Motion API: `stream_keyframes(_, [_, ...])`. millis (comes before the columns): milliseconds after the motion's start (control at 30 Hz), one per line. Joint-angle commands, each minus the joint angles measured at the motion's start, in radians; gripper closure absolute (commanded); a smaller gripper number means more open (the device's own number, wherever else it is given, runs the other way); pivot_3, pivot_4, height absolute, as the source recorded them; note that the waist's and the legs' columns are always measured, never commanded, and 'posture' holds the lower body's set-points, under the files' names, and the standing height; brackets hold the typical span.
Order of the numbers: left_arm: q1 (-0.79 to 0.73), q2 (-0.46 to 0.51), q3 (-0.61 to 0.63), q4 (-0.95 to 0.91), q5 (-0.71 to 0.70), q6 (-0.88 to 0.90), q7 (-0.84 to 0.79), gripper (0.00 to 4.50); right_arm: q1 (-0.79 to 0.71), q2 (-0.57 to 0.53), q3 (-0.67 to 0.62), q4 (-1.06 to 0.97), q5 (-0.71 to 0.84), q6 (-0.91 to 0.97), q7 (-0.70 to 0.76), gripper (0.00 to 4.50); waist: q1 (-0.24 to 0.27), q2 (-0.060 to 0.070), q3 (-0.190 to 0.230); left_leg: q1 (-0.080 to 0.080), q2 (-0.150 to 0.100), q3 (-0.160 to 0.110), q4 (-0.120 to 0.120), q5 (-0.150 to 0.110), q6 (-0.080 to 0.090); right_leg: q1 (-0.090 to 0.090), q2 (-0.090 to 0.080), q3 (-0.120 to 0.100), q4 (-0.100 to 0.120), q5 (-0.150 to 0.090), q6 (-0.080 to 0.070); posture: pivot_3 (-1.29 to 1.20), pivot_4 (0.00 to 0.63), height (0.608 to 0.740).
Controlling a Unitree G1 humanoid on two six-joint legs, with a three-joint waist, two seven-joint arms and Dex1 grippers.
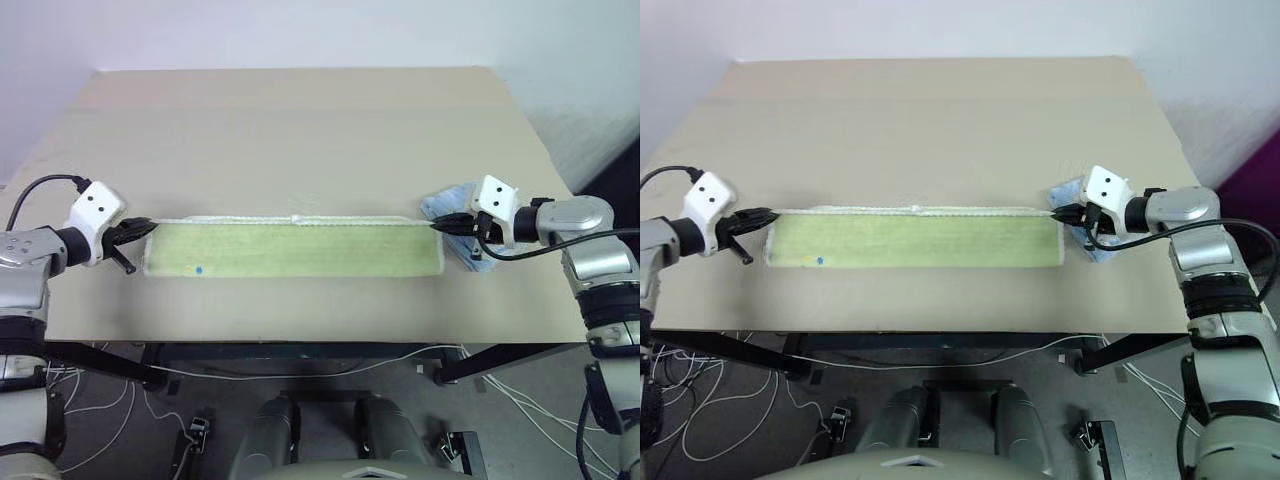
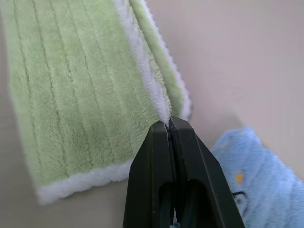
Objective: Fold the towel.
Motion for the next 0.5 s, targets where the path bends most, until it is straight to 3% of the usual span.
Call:
stream_keyframes(33, [-0.044,0.003,0.001,0.058,0.034,-0.040,0.055,4.50,-0.052,0.009,-0.008,0.080,-0.039,-0.055,-0.031,4.48,0.000,0.000,0.000,0.000,0.000,0.000,0.000,0.000,0.000,0.000,0.000,0.000,0.000,0.000,0.000,0.00,0.150,0.740])
stream_keyframes(200, [-0.051,-0.015,0.010,0.080,0.022,-0.046,0.059,4.50,-0.055,0.023,-0.009,0.112,-0.049,-0.080,-0.018,4.48,0.000,0.000,0.000,0.000,0.000,0.000,0.000,0.000,0.000,0.000,0.000,0.000,0.001,0.000,0.000,0.00,0.150,0.740])
stream_keyframes(233, [-0.049,-0.019,0.018,0.078,0.011,-0.043,0.059,4.50,-0.053,0.024,-0.011,0.113,-0.047,-0.078,-0.016,4.29,0.000,0.000,0.000,0.000,0.000,0.000,0.000,0.000,0.000,0.000,0.000,0.000,0.001,0.000,0.000,0.00,0.150,0.740])
stream_keyframes(333, [-0.045,-0.031,0.044,0.065,-0.023,-0.019,0.058,3.82,-0.059,0.026,-0.027,0.119,-0.039,-0.064,-0.025,3.57,-0.001,0.000,0.000,0.000,0.000,0.000,0.000,0.000,0.000,-0.001,0.000,0.000,0.001,0.000,0.000,0.00,0.150,0.740])
stream_keyframes(500, [-0.045,-0.044,0.075,0.041,-0.053,0.011,0.084,2.13,-0.057,0.014,-0.056,0.107,-0.030,-0.055,-0.044,1.85,-0.001,0.000,0.000,0.000,0.000,0.000,0.000,0.000,0.000,-0.001,0.000,0.000,0.002,0.000,0.000,0.00,0.150,0.740])
